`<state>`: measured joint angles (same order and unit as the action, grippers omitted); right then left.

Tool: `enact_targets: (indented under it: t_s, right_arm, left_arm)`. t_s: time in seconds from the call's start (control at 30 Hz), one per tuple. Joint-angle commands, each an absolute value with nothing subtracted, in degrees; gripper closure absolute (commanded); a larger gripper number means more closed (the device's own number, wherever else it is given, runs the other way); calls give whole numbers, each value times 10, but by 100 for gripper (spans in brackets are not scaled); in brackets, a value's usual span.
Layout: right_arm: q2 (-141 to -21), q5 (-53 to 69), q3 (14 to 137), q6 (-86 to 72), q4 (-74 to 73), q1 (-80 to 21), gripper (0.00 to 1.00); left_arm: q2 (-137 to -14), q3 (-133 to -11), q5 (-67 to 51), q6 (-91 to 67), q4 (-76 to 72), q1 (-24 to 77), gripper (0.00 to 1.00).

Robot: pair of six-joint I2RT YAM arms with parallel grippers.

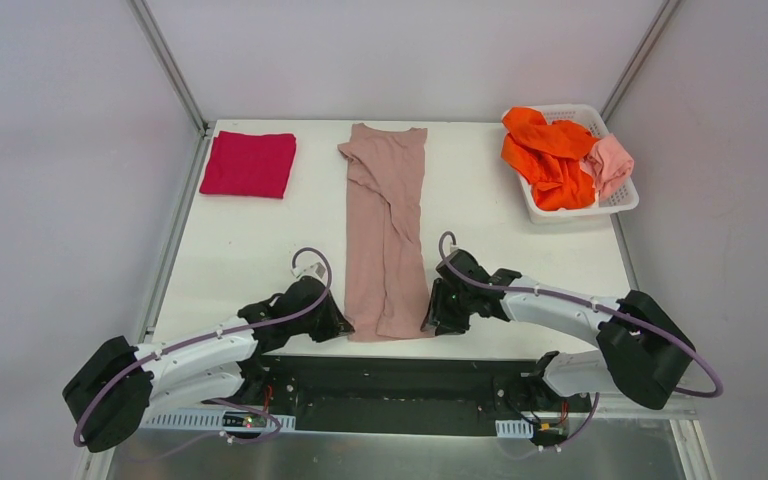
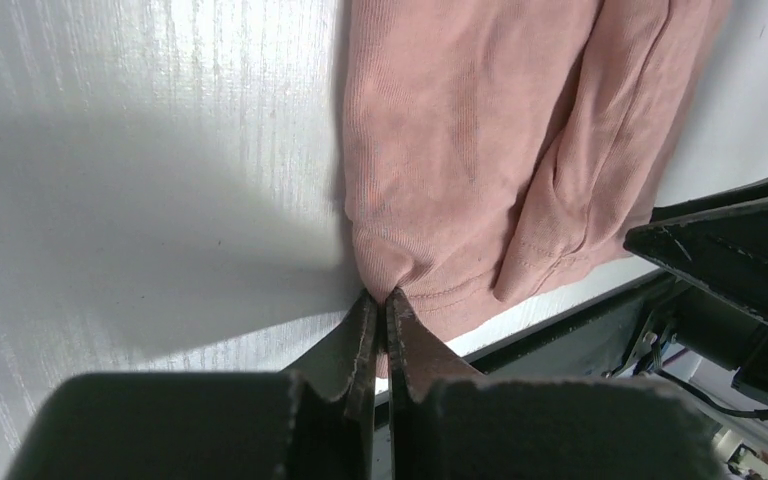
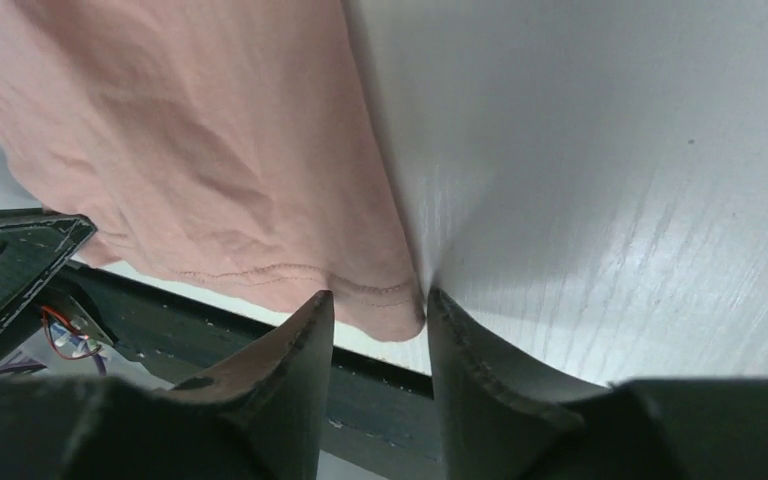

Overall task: Fold and stack the t-shirts
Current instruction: Grab the bottom of the folded rectangular tshirt with both arms

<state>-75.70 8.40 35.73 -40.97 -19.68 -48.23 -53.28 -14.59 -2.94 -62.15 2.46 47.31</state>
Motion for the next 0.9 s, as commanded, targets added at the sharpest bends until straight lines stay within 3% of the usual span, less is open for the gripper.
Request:
enact_targets:
  t_s: [0.0,0.1,0.17,0.57,0.87]
  right_arm:
    - [-764,76,335,-422,-157,-483,67]
    - [-766,87,320,-426,-145,-485,82]
    - [-753,98,309,-435,-150,-495,100]
    - [-585,132,229,-538,-183,-586,100]
    - [-556,87,302,-505,-200,-587,100]
  left_arm:
    - [-538,-137,14,-614,58,478,100]
    - [-534,-134,5,-612,58,479,100]
    - [-530,-132,-6,-614,58,478,100]
    - [-356,-90,-68,-693,144,542,100]
    - [-322,-171,-36,-619,141,549,100]
